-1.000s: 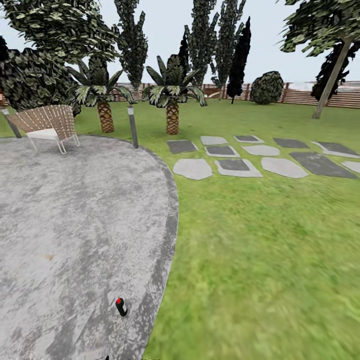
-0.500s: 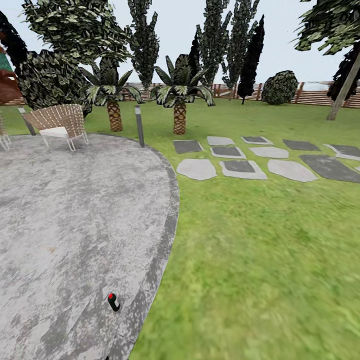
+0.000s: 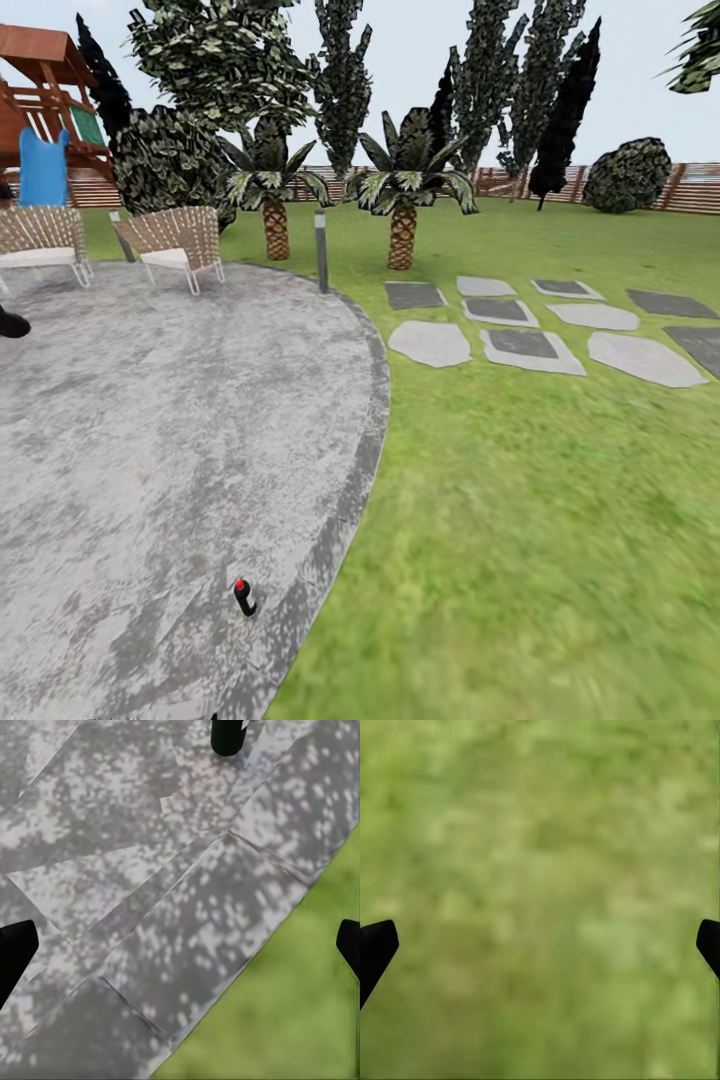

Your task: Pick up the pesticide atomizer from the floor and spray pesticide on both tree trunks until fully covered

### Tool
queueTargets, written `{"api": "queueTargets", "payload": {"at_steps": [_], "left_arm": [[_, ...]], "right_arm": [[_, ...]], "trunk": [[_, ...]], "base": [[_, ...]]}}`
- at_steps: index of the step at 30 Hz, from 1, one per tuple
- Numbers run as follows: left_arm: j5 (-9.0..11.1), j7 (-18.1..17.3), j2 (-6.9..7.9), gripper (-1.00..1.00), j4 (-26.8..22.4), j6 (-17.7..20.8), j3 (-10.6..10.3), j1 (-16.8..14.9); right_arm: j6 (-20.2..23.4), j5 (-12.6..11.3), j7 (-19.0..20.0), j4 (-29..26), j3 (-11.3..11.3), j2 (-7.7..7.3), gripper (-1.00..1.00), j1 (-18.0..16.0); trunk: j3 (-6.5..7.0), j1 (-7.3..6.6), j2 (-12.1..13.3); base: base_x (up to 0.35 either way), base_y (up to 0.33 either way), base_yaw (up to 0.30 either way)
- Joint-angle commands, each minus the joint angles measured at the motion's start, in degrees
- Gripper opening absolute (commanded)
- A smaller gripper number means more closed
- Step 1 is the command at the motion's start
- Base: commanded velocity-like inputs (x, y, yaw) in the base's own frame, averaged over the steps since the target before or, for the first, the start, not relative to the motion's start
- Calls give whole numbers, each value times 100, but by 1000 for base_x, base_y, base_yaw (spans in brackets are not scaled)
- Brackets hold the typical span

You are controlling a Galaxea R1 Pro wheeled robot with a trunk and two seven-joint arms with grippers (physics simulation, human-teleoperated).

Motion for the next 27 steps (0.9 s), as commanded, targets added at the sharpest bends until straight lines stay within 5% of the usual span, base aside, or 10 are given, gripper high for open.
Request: {"api": "queueTargets", "payload": {"at_steps": [1,12,16,19,23,27], "left_arm": [[10,1,-1,100,8,-20,5,-4],[-12,33,23,100,-20,-5,9,-14],[-23,-23,168,100,-102,43,0,-152],[-37,-57,311,100,-251,136,-29,-553],[-64,-158,394,100,-301,719,-53,-1300],[-91,-252,406,100,-330,1226,-67,-1728]], "right_arm": [[-17,6,-1,4,1,0,100,-2],[-15,3,-8,-8,-1,-8,100,-2],[-7,1,-16,-345,-7,-20,100,-52],[21,5,-21,-913,-8,-23,100,-234],[179,7,-26,-1514,-3,-3,100,-688],[862,-2,-27,-1692,-2,9,100,-1357]], "trunk": [[-5,1,-2],[-5,1,-2],[-5,1,-2],[-5,1,-2],[-5,1,-2],[-5,1,-2]], "base": [[174,-212,278],[122,-143,138],[9,-9,4],[2,-2,1],[0,0,0],[0,0,0]]}}
